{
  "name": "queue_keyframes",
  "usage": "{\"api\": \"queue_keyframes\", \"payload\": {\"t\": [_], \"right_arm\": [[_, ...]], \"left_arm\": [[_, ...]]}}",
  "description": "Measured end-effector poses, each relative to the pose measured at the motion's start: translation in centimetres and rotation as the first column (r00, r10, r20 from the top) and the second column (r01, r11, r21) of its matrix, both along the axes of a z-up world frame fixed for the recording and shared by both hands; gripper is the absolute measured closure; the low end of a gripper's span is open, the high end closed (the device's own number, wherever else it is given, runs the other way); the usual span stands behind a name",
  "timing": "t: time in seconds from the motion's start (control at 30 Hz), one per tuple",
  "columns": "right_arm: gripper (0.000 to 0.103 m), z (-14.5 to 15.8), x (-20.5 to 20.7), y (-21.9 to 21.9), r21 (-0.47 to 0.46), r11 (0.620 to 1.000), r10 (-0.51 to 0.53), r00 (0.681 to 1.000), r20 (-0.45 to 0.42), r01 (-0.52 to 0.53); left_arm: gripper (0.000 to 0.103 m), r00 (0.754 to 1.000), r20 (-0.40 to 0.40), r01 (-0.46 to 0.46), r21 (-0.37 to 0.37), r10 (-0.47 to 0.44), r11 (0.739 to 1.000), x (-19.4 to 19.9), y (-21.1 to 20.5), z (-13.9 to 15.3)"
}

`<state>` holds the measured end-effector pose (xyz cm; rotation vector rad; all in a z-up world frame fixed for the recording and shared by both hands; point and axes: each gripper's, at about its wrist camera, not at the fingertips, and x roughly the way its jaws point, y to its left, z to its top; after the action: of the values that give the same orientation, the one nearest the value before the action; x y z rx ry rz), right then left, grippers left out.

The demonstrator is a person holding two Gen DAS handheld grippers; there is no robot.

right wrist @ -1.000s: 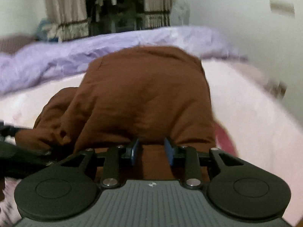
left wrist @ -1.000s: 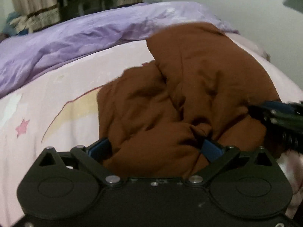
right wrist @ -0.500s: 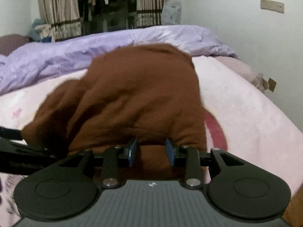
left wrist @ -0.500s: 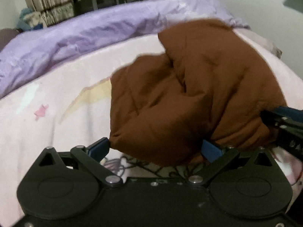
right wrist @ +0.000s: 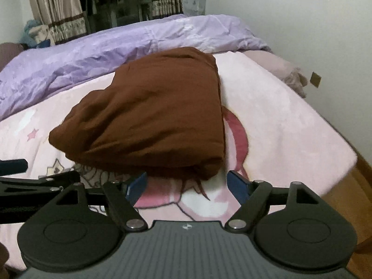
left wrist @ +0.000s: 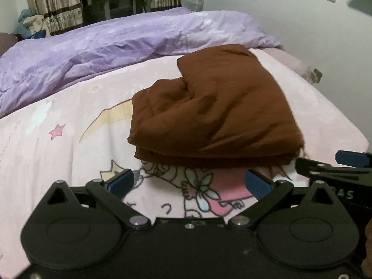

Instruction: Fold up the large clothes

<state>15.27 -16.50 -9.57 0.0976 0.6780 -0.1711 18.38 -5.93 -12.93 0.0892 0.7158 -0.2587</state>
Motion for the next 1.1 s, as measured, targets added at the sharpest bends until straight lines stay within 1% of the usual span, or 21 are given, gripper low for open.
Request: {"api": "queue_keyframes", "payload": {"t": [0.1, 0.3, 0.63, 1.1], "right_arm": [[0.012, 0.8, -0.7, 0.9, -0.050, 0.999, -0.007, 1.000, -0.007, 0.006], [0.011, 2.3, -2.5, 2.3, -0.119, 0.993, -0.014, 1.000, 0.021, 0.017], [0.011, 2.4, -3.4, 2.1, -0.104, 0.994, -0.018, 1.000, 0.026, 0.020], [0.011, 2.5, -4.1, 2.3, -0.100, 0.995, -0.016, 0.999, 0.036, 0.019]], "left_arm": [[0.000, 1.000, 0.022, 0.002, 0.006, -0.002, 1.000, -1.1, 0.0, 1.1], [0.000, 0.998, 0.056, -0.004, -0.001, 0.004, 1.000, -3.0, 0.5, 2.5], [0.000, 0.999, 0.053, 0.002, 0.001, -0.002, 1.000, -4.5, 0.3, 2.7], [0.000, 0.998, 0.061, -0.004, 0.007, 0.003, 1.000, -5.6, -0.2, 3.2]]}}
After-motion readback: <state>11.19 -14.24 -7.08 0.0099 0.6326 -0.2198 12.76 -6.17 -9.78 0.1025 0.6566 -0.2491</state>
